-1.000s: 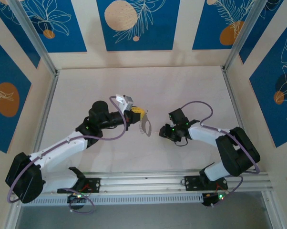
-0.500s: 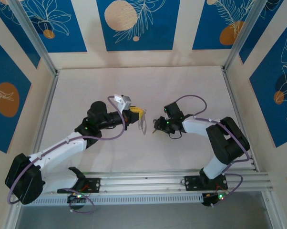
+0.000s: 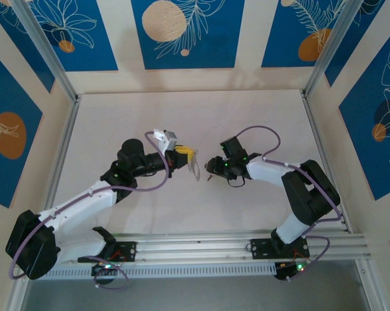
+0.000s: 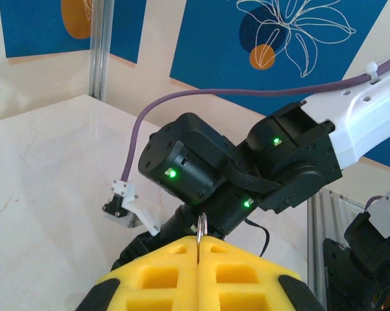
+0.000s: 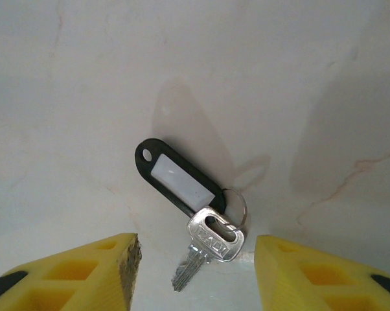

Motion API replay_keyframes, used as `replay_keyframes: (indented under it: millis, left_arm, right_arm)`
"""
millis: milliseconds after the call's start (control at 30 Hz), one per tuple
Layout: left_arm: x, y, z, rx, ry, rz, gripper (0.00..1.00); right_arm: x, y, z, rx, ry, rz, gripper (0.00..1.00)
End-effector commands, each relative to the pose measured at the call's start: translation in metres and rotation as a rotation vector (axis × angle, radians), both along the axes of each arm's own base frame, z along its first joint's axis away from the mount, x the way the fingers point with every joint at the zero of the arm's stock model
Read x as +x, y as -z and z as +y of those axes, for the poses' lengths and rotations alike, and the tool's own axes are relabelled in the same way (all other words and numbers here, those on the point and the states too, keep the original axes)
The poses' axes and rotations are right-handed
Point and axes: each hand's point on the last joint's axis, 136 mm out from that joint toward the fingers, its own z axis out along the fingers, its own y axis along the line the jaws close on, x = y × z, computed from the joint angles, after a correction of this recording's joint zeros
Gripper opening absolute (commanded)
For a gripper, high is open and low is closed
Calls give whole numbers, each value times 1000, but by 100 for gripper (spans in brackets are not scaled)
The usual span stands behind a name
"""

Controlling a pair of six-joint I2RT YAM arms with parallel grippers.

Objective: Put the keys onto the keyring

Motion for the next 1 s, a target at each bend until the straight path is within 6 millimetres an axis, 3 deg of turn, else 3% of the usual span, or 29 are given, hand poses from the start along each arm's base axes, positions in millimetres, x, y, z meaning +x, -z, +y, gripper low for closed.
replay_keyframes:
  millis: [0,167,533,967]
  left_arm:
    - [-1,-22,5,-56,-1,-48,0]
    - [-2,-22,5,-56,1,-47,0]
    - [-1,-19,6,-51,2,-43,0]
    - [0,-19,5,-59,10,-40,0]
  right_arm:
    - [1,8,-5,-84,26,25,51]
    - [8,11,-8,-79,59,27,47]
    - [23,9,-6,101,123,43,29]
    - [7,11,-17,93,159,62,30]
